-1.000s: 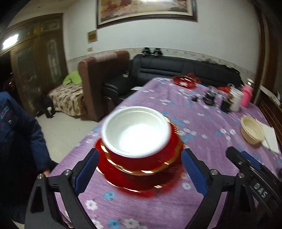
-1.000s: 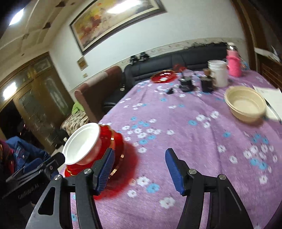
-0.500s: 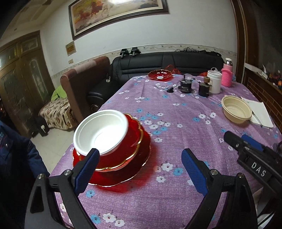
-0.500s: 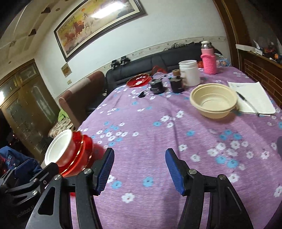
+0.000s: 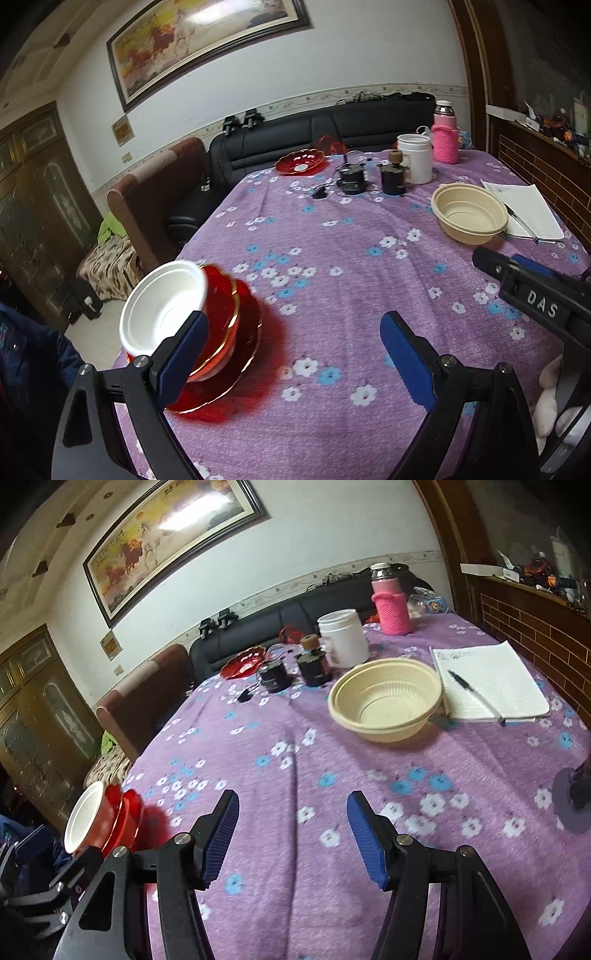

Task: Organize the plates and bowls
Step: 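Move both tools to the beige plastic bowl beside the notebook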

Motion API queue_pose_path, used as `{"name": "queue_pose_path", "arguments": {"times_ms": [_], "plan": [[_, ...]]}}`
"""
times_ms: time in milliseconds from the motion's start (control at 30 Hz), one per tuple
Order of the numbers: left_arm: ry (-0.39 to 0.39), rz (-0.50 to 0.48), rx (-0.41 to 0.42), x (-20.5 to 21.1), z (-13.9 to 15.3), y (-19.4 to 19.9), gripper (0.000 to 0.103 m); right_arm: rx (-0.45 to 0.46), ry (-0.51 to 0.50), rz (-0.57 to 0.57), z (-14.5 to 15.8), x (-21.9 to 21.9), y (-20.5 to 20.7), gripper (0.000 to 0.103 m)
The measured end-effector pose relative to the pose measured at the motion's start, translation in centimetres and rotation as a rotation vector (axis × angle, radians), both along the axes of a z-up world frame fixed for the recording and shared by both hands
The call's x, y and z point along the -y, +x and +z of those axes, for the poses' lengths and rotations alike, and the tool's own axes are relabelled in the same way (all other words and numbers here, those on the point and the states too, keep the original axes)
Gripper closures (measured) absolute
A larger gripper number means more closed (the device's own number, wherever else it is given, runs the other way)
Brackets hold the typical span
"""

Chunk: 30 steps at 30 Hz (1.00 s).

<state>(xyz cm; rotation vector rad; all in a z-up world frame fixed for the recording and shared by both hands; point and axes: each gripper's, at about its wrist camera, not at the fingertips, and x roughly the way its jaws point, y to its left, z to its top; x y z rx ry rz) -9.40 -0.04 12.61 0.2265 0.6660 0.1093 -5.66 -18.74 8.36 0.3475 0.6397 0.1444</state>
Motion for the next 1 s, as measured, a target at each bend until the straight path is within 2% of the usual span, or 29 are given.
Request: {"name": "queue_pose_path", "arguments": {"times_ms": [200, 367, 567, 733, 833, 900, 1000], "plan": [[0.011, -0.033, 0.002, 2.0, 0.0, 1.7, 0.009, 0.035, -0.014, -0.033, 1.9, 1.6, 2.1, 0.038], [-0.001, -0.058, -0.011, 3.1, 0.4, 3.9, 0.009, 0.059, -0.009, -0.102, 3.4, 3.6, 5.6, 0.035], [-0.141, -0.075, -0.044, 3.0, 2.3, 8.8, 0.009, 0.053, -0.037, -0.184, 3.4, 6.0, 9.9, 0.035], [-0.213, -0.113, -0.079, 3.9, 2.4, 13.3, 0.009, 0.017, -0.015, -0.257, 1.2, 9.0, 10.9, 0.035], [-0.274, -0.13, -0.139, 4.8, 1.2, 16.8, 0.009, -0.03, -0.014, -0.28, -0.4, 10.3, 11.9, 0.035], [-0.346, -0.142, -0.203, 5.4, -0.3, 19.5, 0.01, -0.059, -0.001, -0.29, -1.4, 11.1, 12.4, 0.035], [-0.397, -0.128, -0.292, 6.5, -2.9, 22.8, 0.01, -0.1, 0.042, -0.286, -2.8, 12.2, 13.2, 0.039]]}}
